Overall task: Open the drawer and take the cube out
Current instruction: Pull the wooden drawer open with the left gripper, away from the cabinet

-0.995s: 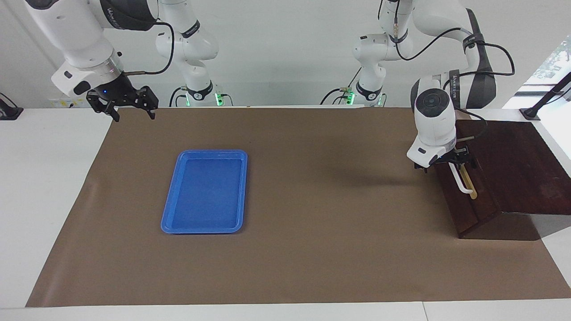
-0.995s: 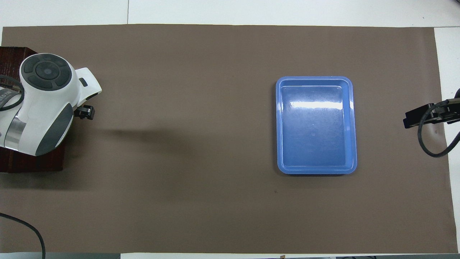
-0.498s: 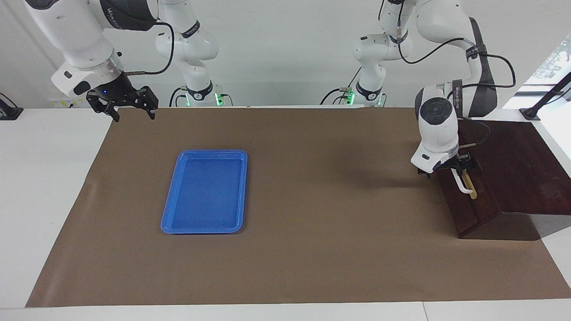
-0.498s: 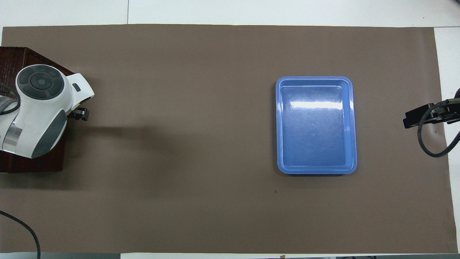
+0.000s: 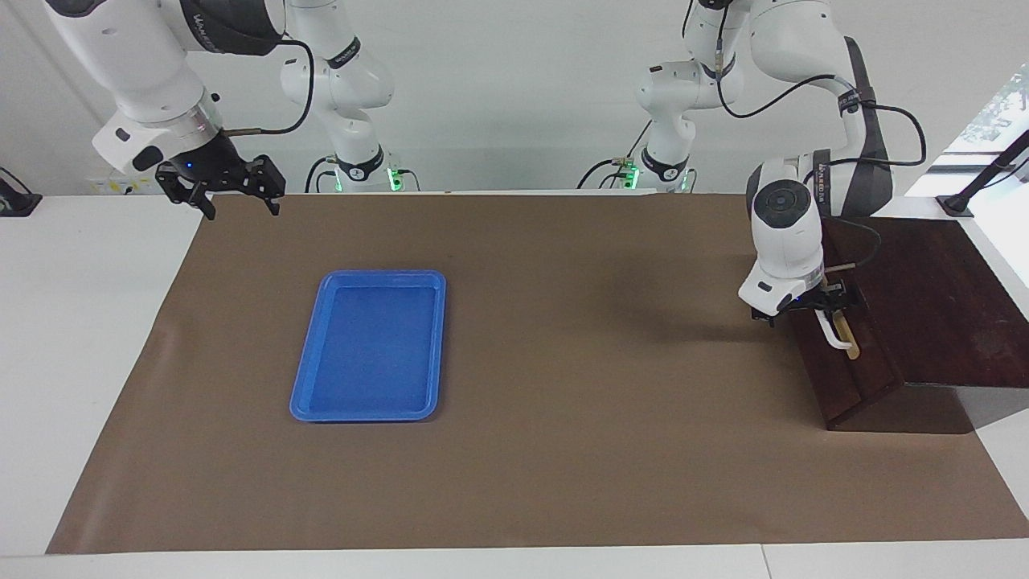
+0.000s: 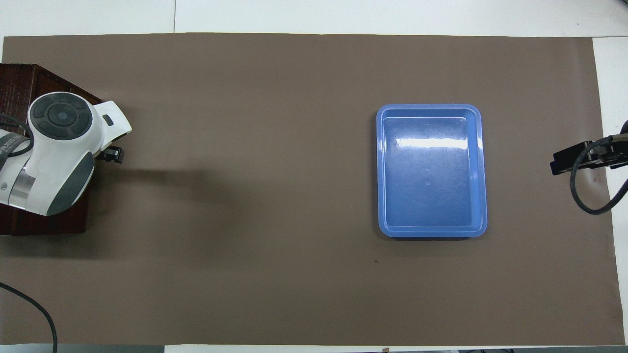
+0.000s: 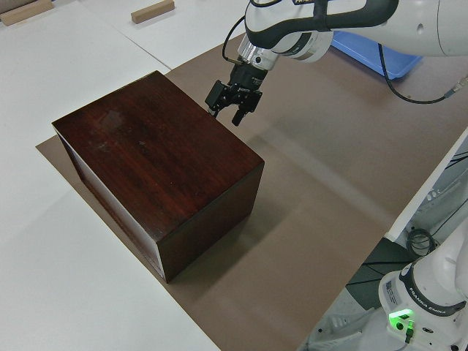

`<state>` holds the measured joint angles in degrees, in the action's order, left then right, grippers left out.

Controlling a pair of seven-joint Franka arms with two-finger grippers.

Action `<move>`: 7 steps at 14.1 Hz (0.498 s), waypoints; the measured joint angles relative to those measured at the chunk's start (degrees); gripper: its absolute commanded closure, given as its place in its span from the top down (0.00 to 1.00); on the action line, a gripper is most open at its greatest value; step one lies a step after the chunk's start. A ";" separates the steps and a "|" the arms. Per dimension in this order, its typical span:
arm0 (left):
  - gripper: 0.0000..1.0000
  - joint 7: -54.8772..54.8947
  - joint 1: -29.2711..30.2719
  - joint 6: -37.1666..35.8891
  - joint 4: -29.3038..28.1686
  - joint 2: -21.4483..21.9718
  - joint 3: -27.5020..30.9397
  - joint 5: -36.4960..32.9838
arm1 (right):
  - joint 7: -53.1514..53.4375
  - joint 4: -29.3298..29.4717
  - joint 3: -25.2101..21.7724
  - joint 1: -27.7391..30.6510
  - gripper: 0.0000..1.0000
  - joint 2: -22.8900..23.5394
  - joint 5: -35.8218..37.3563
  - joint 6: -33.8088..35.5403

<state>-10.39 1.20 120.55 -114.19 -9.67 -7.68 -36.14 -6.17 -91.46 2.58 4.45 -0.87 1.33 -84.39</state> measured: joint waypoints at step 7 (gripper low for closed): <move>1.00 0.00 0.02 2.21 -1.13 -0.03 0.15 -0.32 | 0.00 0.00 0.00 0.00 1.00 0.00 0.00 0.00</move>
<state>-10.39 1.23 122.76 -115.31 -9.70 -7.53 -36.47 -6.17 -91.46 2.58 4.45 -0.87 1.33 -84.39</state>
